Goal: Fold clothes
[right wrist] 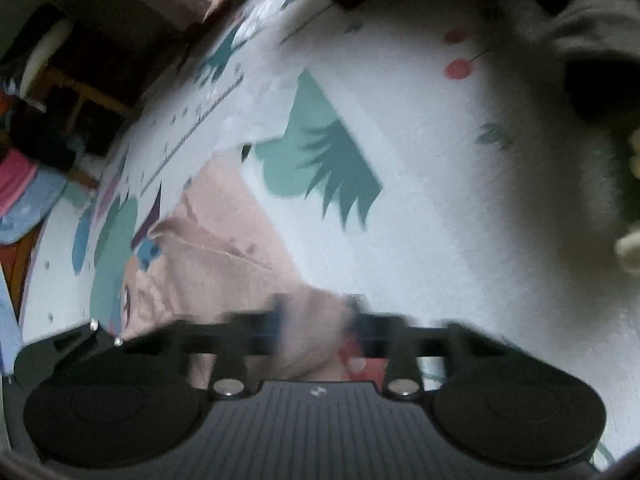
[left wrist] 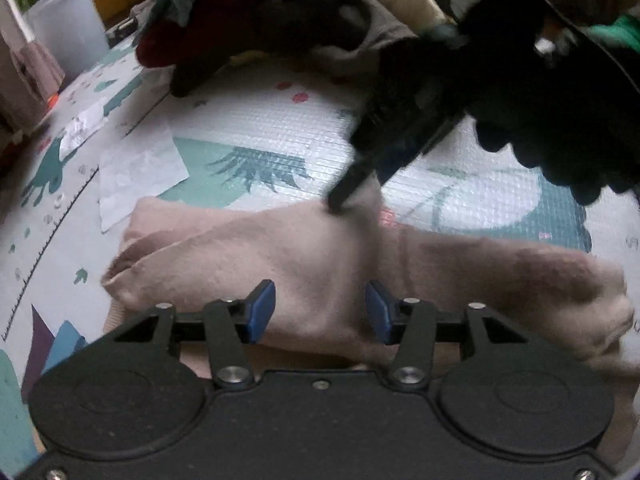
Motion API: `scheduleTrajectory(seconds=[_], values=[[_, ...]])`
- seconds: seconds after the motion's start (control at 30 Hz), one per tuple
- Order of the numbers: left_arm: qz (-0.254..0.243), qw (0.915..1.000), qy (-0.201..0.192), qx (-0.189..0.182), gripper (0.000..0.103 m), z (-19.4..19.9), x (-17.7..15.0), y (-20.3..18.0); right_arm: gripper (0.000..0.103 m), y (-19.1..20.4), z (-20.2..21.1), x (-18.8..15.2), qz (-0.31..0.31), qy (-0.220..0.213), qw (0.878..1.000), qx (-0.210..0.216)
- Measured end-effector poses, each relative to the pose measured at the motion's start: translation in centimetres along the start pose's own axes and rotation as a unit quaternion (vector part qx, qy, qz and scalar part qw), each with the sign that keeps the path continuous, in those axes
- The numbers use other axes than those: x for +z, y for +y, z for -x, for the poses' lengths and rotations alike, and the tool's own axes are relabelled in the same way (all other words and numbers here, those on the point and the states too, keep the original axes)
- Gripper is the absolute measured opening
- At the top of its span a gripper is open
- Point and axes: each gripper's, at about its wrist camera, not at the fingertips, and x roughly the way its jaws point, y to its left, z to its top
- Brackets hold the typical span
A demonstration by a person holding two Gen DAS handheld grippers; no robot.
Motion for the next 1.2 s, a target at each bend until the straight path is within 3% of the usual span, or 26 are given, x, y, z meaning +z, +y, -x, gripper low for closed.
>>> scheduleTrajectory(seconds=[0.13, 0.3, 0.6, 0.67, 0.8, 0.9, 0.93, 0.97, 1.07, 1.13, 1.2], values=[[0.074, 0.9972, -0.010, 0.002, 0.049, 1.0, 0.0, 3.0, 0.011, 1.4, 2.1, -1.1, 0.017, -0.016, 0.999, 0.024], [0.141, 0.9887, -0.018, 0.046, 0.048, 1.5, -0.3, 6.0, 0.011, 2.4, 3.9, -4.3, 0.025, -0.030, 0.999, 0.018], [0.152, 0.9754, -0.087, 0.133, 0.045, 1.8, 3.3, 6.5, 0.011, 1.2, 1.8, -7.0, -0.003, -0.006, 1.000, -0.004], [0.134, 0.9786, -0.077, 0.136, 0.041, 0.8, 4.0, 6.3, 0.011, 1.3, 1.5, -7.1, -0.001, -0.006, 1.000, -0.004], [0.096, 0.9844, -0.052, 0.138, 0.025, -1.4, 5.4, 5.9, 0.011, 1.9, 1.4, -6.9, 0.019, -0.008, 1.000, -0.002], [0.066, 0.9875, -0.034, 0.139, 0.024, -3.1, 6.4, 5.5, 0.011, 1.9, 1.4, -7.1, 0.020, -0.008, 1.000, 0.000], [0.051, 0.9843, 0.019, 0.168, 0.024, -4.8, 6.2, 5.6, 0.011, 1.9, 1.4, -7.2, 0.021, -0.007, 1.000, 0.001], [0.051, 0.9753, 0.059, 0.207, 0.023, -6.1, 5.7, 5.9, 0.011, 2.0, 1.4, -7.3, 0.024, -0.006, 1.000, -0.002], [0.139, 0.9722, 0.025, 0.187, 0.023, -4.9, 4.5, 7.8, 0.011, 1.9, 1.5, -7.5, 0.022, -0.006, 1.000, -0.005], [0.121, 0.9744, 0.002, 0.189, 0.023, -3.4, 4.4, 7.9, 0.011, 1.8, 1.6, -7.4, 0.026, -0.007, 1.000, -0.005], [0.126, 0.9772, -0.034, 0.167, 0.023, -1.7, 4.6, 8.7, 0.011, 2.0, 1.5, -7.5, 0.043, -0.009, 0.999, -0.007]])
